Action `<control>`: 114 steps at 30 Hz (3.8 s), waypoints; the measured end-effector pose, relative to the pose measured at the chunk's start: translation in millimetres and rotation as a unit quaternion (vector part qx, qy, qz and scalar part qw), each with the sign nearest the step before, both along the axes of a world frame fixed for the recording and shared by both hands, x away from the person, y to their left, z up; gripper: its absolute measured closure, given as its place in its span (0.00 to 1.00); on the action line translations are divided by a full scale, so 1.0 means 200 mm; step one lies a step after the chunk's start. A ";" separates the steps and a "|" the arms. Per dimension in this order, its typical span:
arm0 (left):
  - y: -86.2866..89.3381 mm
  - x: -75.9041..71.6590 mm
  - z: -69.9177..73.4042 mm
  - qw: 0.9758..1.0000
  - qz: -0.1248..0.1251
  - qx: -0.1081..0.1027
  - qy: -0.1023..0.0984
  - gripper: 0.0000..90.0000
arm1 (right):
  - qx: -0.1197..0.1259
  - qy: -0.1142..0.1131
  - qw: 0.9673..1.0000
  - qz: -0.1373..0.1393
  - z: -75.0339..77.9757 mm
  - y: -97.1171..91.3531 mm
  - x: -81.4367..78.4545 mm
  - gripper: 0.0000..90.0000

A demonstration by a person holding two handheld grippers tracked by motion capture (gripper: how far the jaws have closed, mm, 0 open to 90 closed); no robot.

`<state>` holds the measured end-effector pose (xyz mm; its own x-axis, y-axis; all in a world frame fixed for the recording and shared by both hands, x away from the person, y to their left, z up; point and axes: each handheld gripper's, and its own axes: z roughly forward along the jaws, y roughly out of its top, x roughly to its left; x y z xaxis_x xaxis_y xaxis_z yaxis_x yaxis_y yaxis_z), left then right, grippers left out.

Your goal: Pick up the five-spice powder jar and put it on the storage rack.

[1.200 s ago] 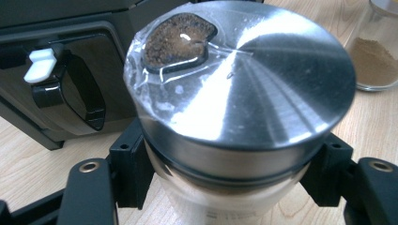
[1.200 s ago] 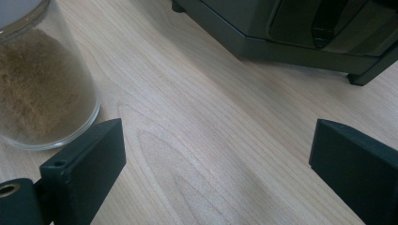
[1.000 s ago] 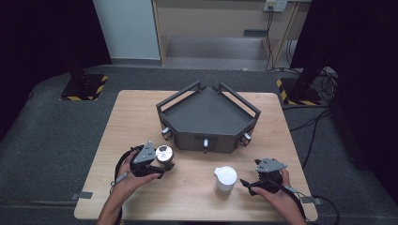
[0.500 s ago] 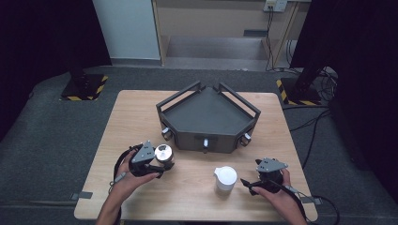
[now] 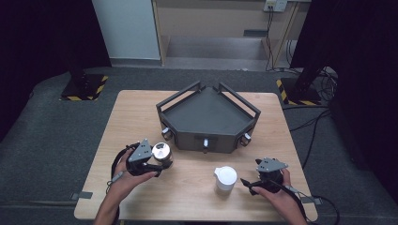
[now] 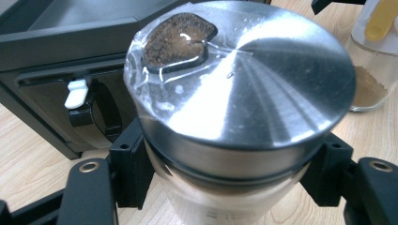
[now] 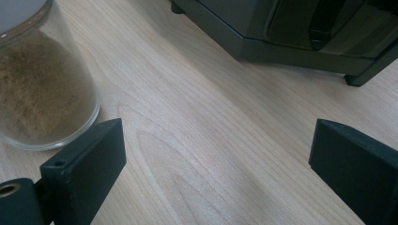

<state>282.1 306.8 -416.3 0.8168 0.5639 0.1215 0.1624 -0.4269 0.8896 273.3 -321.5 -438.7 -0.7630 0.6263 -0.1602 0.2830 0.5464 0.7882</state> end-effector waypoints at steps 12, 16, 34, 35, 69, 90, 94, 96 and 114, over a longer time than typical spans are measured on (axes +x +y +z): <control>0.00 -0.01 0.04 1.000 0.004 0.003 0.002 0.34 | 0.000 0.000 1.000 0.000 0.00 0.00 0.00 0.05; 0.00 -0.01 0.04 1.000 0.007 0.003 0.003 0.34 | 0.001 0.000 1.000 0.000 0.00 0.00 0.00 0.05; -0.03 -0.01 0.10 1.000 0.004 0.009 0.003 0.34 | 0.000 0.002 1.000 0.002 -0.01 0.01 0.00 0.06; -0.03 -0.01 0.11 1.000 0.004 0.009 0.003 0.34 | -0.002 0.002 1.000 0.002 -0.01 0.01 0.00 0.06; -0.27 0.13 0.48 0.998 -0.032 0.045 -0.009 0.34 | -0.002 0.002 1.000 -0.008 0.00 -0.02 -0.01 0.06; -0.36 0.30 0.66 0.998 -0.023 0.047 -0.026 0.34 | -0.006 0.005 1.000 -0.012 -0.01 -0.03 -0.01 0.06; -0.38 0.32 0.67 0.998 -0.022 0.050 -0.027 0.33 | -0.007 0.007 1.000 -0.011 -0.01 -0.02 -0.01 0.06; -0.38 0.36 0.67 0.998 -0.020 0.052 -0.026 0.33 | -0.008 0.007 1.000 -0.009 -0.02 -0.02 -0.01 0.06; -0.43 0.59 0.55 0.999 0.002 0.053 -0.008 0.33 | -0.005 0.008 1.000 -0.017 -0.02 -0.04 -0.02 0.06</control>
<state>399.4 221.7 -305.7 0.8121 0.5506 0.1933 0.1513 -0.5186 0.8415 268.5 -329.1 -442.2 -0.7434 0.6510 -0.1537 0.3150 0.5434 0.7782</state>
